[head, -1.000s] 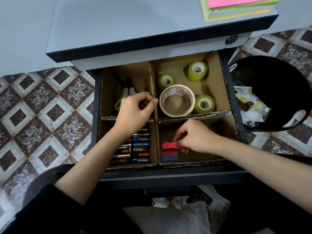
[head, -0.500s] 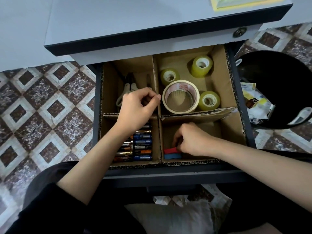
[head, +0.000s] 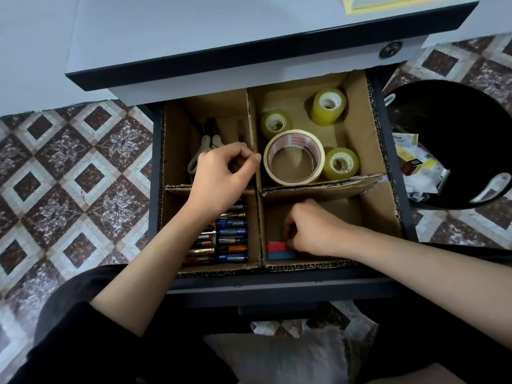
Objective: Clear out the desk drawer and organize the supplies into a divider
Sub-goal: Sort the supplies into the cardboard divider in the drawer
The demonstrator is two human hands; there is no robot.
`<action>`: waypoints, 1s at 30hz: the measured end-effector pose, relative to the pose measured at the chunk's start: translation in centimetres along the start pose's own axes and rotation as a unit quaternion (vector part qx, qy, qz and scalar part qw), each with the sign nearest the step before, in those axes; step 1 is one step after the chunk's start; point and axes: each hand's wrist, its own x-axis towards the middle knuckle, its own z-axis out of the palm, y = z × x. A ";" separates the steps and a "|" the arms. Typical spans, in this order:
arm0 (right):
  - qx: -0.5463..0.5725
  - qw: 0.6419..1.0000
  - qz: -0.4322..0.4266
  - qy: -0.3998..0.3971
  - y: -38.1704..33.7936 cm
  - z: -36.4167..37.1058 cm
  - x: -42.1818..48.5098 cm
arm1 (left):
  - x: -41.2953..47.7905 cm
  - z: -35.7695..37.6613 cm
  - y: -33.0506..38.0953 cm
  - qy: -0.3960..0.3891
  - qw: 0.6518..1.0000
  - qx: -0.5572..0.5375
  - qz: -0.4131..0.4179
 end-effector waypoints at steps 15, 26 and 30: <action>-0.024 0.996 -0.087 0.000 -1.1 0.5 0.6 | 0.2 0.0 -0.2 0.006 1.000 -0.002 -0.009; -0.044 0.996 -0.078 -0.011 -1.3 0.7 0.8 | 0.1 0.1 -0.1 0.004 1.000 -0.005 -0.010; -0.048 0.996 -0.075 -0.012 -1.4 0.7 0.8 | 0.1 0.1 -0.1 0.004 1.000 -0.006 -0.010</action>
